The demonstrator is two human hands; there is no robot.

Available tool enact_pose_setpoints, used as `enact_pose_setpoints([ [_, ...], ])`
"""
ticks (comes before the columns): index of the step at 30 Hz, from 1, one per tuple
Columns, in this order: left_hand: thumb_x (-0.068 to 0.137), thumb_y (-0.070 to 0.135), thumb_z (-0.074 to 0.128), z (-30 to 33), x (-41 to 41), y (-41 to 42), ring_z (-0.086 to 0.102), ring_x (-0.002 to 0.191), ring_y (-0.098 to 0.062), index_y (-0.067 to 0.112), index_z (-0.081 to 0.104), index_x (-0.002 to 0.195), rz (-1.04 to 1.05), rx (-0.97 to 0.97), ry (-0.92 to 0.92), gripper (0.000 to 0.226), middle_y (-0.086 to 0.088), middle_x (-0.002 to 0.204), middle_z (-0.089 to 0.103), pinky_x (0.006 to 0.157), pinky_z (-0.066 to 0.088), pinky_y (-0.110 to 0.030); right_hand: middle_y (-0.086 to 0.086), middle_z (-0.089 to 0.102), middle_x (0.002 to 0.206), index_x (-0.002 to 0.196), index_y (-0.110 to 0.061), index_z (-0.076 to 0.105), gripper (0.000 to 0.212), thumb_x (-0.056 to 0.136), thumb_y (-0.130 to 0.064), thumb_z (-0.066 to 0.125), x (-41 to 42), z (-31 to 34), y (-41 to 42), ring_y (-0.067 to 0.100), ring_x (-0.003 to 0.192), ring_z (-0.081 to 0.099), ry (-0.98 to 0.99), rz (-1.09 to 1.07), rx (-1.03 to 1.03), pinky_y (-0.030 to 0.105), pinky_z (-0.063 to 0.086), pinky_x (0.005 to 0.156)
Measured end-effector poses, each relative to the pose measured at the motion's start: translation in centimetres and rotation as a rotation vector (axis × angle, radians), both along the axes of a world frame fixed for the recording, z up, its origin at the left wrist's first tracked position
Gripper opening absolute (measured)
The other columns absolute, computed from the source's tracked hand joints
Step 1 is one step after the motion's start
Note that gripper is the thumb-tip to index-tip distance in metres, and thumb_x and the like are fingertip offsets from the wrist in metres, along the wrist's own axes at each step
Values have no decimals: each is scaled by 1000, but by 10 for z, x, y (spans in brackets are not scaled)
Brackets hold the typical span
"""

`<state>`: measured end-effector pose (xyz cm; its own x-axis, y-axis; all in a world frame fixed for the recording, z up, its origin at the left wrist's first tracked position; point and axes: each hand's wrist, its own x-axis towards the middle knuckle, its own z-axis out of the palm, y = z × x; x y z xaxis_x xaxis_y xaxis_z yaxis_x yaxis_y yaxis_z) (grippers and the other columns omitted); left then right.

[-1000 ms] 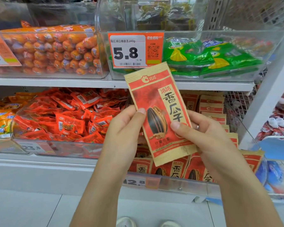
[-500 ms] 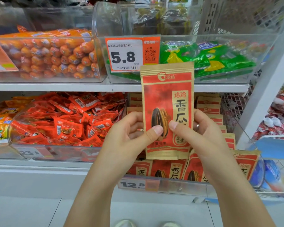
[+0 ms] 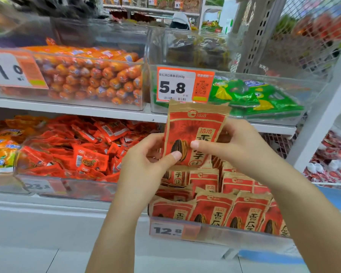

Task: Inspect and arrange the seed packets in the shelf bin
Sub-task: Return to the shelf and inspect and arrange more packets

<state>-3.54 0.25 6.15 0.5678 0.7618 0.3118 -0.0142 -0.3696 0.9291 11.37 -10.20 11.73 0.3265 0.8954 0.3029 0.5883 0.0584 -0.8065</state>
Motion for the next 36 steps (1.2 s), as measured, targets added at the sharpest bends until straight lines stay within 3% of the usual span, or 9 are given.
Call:
enact_pose_setpoints([
  [3,85,25,72,-5,0,7,63,96,4,34,68,108,56,32,41,25,21,97,71,89,51,-29,-26,73,88,89,-38,68,22,81,-18,76,3,-5,10,-6,83,67,-50,-51,45,7,47,72],
  [6,88,51,60,-11,-6,15,55,120,-8,38,52,132,14,135,401,46,18,125,61,99,46,-40,-34,69,82,84,-41,66,23,81,-21,77,8,-16,16,-11,82,64,-73,-168,118,3,44,70],
  [8,88,63,50,-17,-12,19,54,122,-13,44,46,132,-85,107,621,47,18,127,57,100,45,-39,-31,70,81,86,-40,66,21,81,-22,77,9,-26,20,-10,84,65,-35,-216,142,6,46,73],
  [11,93,65,42,-24,-17,19,53,123,-16,42,43,135,-168,16,759,48,17,126,57,99,42,-33,-22,73,87,92,-32,70,14,82,-24,77,11,-45,28,-6,90,66,-6,-240,109,11,49,79],
  [13,93,66,40,-29,-18,22,53,124,-16,45,42,135,-208,2,761,48,15,130,58,102,42,-37,-16,74,90,93,-25,71,13,82,-25,77,12,-56,33,-3,89,67,22,-266,61,17,50,78],
  [20,90,70,40,-34,-20,26,56,117,-13,46,47,130,-237,-59,739,47,14,126,60,102,45,-39,-15,70,83,94,-18,70,11,84,-14,74,25,-66,34,-13,69,64,85,-273,18,3,44,58],
  [25,90,71,41,-37,-18,27,56,117,-15,42,47,132,-214,-41,748,52,14,124,61,99,46,-39,-17,73,82,95,-23,69,11,85,-25,74,35,-78,44,-5,80,68,22,-231,-144,8,47,66],
  [28,89,70,41,-40,-17,28,58,113,-13,43,48,130,-213,-35,739,50,15,122,62,98,48,-41,-9,75,92,99,-20,69,17,85,-30,74,43,-85,58,8,89,70,11,-207,-278,25,53,79],
  [36,88,72,42,-42,-16,30,62,107,-11,43,49,128,-203,-61,710,50,17,116,63,96,50,-40,-9,64,65,77,-24,63,17,81,-28,79,42,-88,84,-3,49,57,-211,-135,-588,15,43,51],
])
